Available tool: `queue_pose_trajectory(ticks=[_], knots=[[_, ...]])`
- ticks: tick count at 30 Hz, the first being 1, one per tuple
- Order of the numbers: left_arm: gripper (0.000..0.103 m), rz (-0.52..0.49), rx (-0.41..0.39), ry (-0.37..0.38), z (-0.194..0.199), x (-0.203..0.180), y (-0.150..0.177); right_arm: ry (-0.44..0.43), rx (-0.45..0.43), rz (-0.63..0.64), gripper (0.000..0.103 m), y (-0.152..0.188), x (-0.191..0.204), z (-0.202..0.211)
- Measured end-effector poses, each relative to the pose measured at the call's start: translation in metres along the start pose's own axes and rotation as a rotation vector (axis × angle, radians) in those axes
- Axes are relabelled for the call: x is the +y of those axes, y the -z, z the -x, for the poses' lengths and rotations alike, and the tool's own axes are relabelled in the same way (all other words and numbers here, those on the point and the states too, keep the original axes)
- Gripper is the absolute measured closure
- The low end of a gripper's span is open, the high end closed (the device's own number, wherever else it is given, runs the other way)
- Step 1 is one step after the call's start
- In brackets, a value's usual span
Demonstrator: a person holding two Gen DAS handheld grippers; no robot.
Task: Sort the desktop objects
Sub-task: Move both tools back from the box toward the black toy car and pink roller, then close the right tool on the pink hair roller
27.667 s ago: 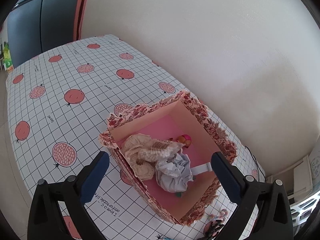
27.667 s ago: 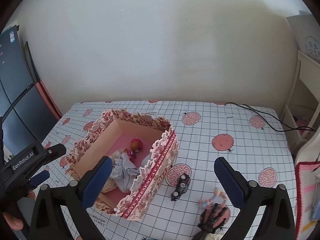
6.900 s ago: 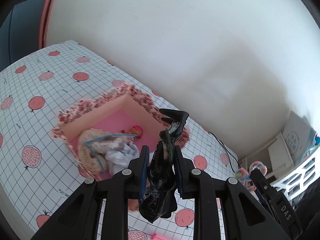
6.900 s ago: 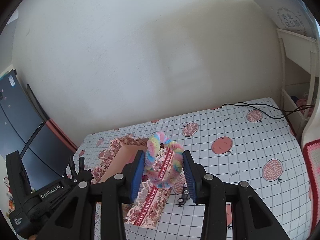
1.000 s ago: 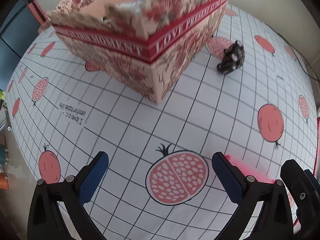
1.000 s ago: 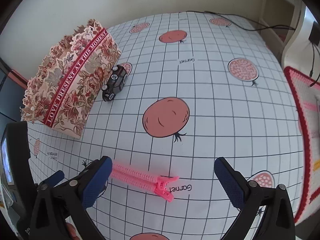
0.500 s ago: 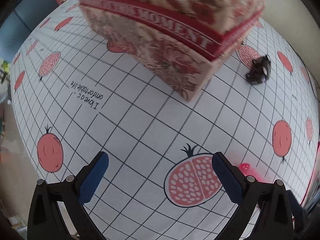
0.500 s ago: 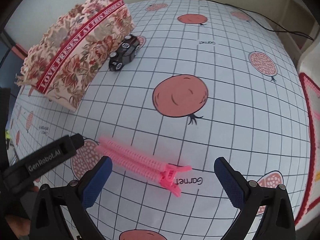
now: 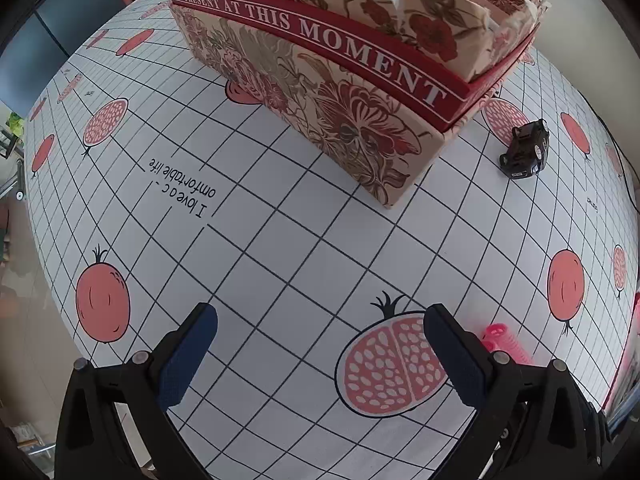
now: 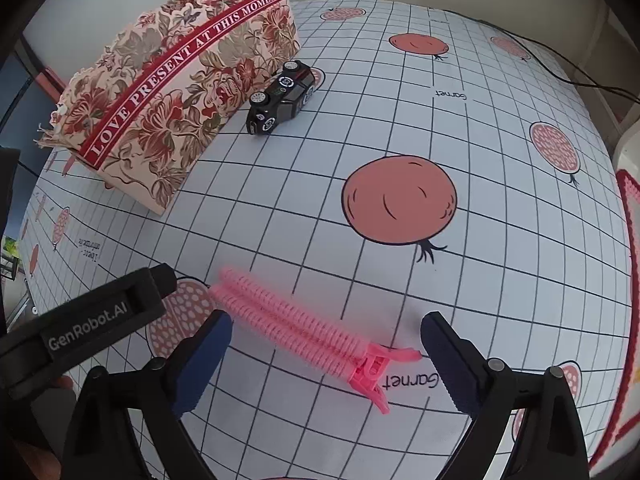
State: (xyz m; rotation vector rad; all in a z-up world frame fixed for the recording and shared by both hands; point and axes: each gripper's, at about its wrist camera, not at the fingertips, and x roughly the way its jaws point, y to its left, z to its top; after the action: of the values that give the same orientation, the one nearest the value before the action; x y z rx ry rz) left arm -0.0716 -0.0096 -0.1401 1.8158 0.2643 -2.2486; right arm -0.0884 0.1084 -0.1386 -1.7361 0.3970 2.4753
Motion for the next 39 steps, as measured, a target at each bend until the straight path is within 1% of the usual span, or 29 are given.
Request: queue_pose_trajectory(ticks=[4, 6, 10, 12, 13, 14, 15, 19, 21, 22, 24, 27, 30, 33, 37, 39], knots=[[0.000, 0.002, -0.002, -0.001, 0.001, -0.001, 0.005, 0.002, -0.021, 0.004, 0.009, -0.001, 0.004, -0.004], [0.000, 0.004, -0.003, -0.001, 0.002, -0.001, 0.008, 0.003, -0.037, -0.004, 0.016, -0.004, 0.006, -0.004], [0.000, 0.017, -0.006, 0.017, 0.005, 0.000, 0.013, 0.009, -0.060, 0.006, 0.024, -0.010, 0.014, -0.005], [0.000, 0.026, -0.011, 0.023, 0.006, 0.001, 0.015, 0.002, -0.071, -0.001, 0.031, -0.009, 0.017, -0.006], [0.000, 0.033, -0.013, 0.029, 0.007, 0.002, 0.017, 0.004, -0.074, -0.008, 0.032, -0.009, 0.018, -0.006], [0.000, 0.040, -0.015, 0.036, 0.008, 0.003, 0.018, 0.008, -0.079, -0.018, 0.037, -0.010, 0.017, -0.006], [0.000, 0.043, -0.016, 0.040, 0.009, 0.003, 0.019, 0.011, -0.083, -0.030, 0.041, -0.011, 0.016, -0.006], [0.000, 0.046, -0.024, 0.050, 0.011, 0.001, 0.023, 0.002, -0.092, -0.056, 0.048, -0.008, 0.010, -0.008], [0.000, 0.036, -0.034, 0.040, 0.012, -0.002, 0.027, -0.007, -0.094, -0.064, 0.054, -0.008, 0.001, -0.006], [0.000, 0.027, -0.040, 0.037, 0.009, -0.007, 0.012, -0.011, -0.095, -0.077, 0.056, -0.008, -0.001, -0.006], [0.000, 0.014, -0.050, 0.041, 0.010, -0.012, 0.013, -0.021, -0.096, -0.102, 0.062, -0.009, -0.012, -0.004], [0.000, 0.009, -0.062, 0.044, 0.013, -0.015, 0.016, -0.032, -0.098, -0.126, 0.066, -0.017, -0.023, -0.005], [0.000, -0.003, -0.071, 0.052, 0.015, -0.019, 0.020, -0.034, -0.102, -0.137, 0.070, -0.020, -0.026, -0.005], [0.000, -0.021, -0.084, 0.058, 0.019, -0.024, 0.023, -0.049, -0.105, -0.177, 0.073, -0.025, -0.036, -0.009], [0.000, -0.053, -0.119, 0.056, 0.023, -0.035, 0.028, -0.073, -0.120, -0.256, 0.073, -0.029, -0.047, -0.012], [0.001, -0.079, -0.137, 0.060, 0.025, -0.044, 0.029, -0.066, -0.126, -0.278, 0.073, -0.036, -0.049, -0.011]])
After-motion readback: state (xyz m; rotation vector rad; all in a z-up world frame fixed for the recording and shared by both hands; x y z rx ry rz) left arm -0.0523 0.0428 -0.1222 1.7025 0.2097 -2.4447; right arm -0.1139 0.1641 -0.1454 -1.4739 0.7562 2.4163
